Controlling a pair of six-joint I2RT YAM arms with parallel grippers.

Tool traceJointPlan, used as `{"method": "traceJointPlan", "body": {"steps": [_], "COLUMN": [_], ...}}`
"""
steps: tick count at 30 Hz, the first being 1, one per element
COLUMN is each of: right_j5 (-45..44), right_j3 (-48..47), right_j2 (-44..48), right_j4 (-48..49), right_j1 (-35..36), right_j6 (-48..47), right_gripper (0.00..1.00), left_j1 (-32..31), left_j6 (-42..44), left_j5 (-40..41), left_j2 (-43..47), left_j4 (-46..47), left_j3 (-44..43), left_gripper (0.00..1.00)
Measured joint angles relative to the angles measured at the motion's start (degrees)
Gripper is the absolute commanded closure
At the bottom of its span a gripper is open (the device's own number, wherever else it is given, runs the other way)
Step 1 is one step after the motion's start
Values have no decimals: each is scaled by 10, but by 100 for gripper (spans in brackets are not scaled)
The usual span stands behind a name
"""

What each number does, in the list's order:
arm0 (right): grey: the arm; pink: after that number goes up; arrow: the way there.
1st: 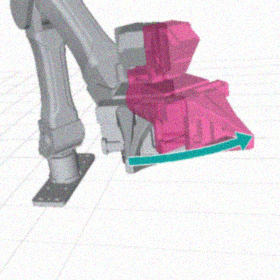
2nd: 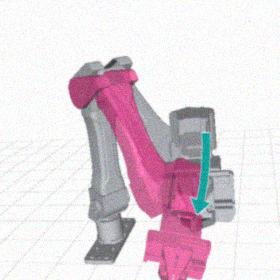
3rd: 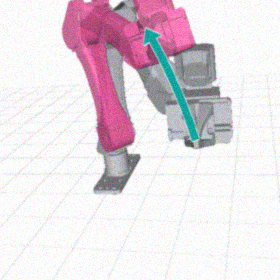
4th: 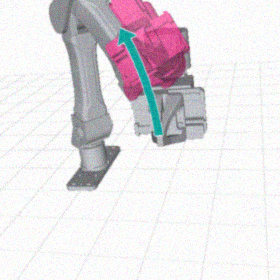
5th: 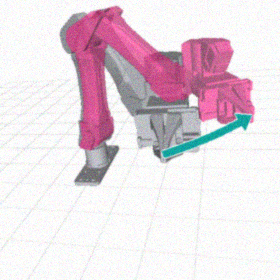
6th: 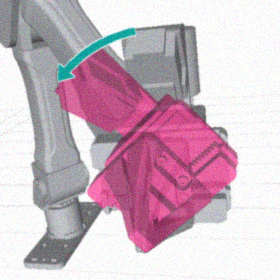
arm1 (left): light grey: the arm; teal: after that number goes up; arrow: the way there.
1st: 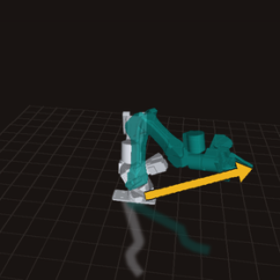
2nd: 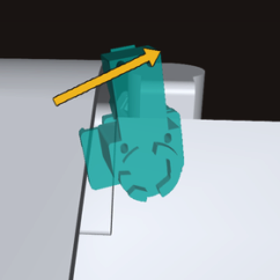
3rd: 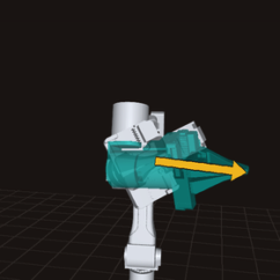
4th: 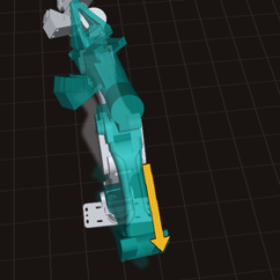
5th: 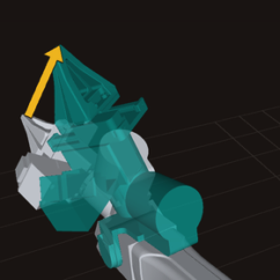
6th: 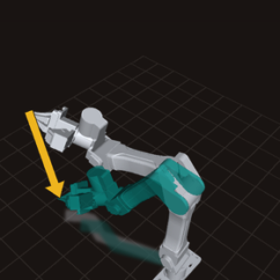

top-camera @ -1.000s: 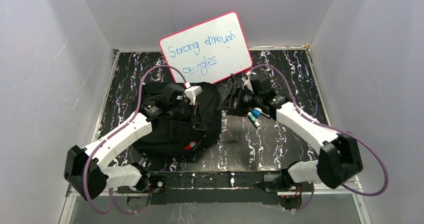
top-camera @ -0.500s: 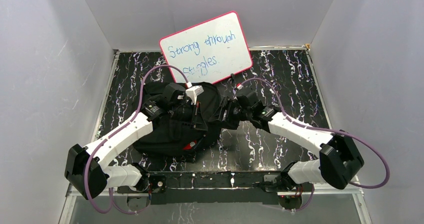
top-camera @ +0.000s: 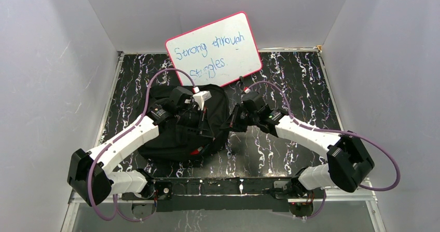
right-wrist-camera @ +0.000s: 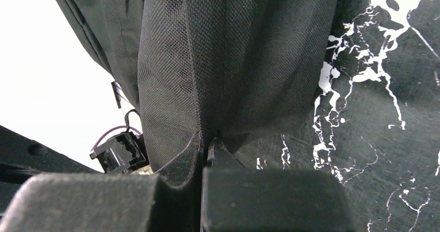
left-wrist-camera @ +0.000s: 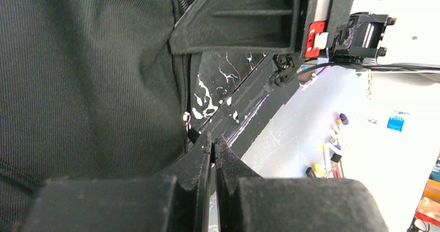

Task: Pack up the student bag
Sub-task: Zip the student bag at the center of the board.

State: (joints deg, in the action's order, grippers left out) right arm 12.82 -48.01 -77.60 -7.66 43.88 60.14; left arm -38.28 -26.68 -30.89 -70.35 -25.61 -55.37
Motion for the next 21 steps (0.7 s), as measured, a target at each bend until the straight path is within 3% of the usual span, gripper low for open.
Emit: {"method": "traceJointPlan", "body": {"steps": [21], "right_j5": [43], "right_j3": [0], "right_j2": [33], "right_j4": [-40], "right_j1": [-126], "right_j6": [-42], "right_gripper": [100], "left_j1": [-1], "left_j6": [4], "left_j5": [60], "left_j2": [19], "left_j4": [-131], "left_j3": [-22], "left_gripper": [100]}}
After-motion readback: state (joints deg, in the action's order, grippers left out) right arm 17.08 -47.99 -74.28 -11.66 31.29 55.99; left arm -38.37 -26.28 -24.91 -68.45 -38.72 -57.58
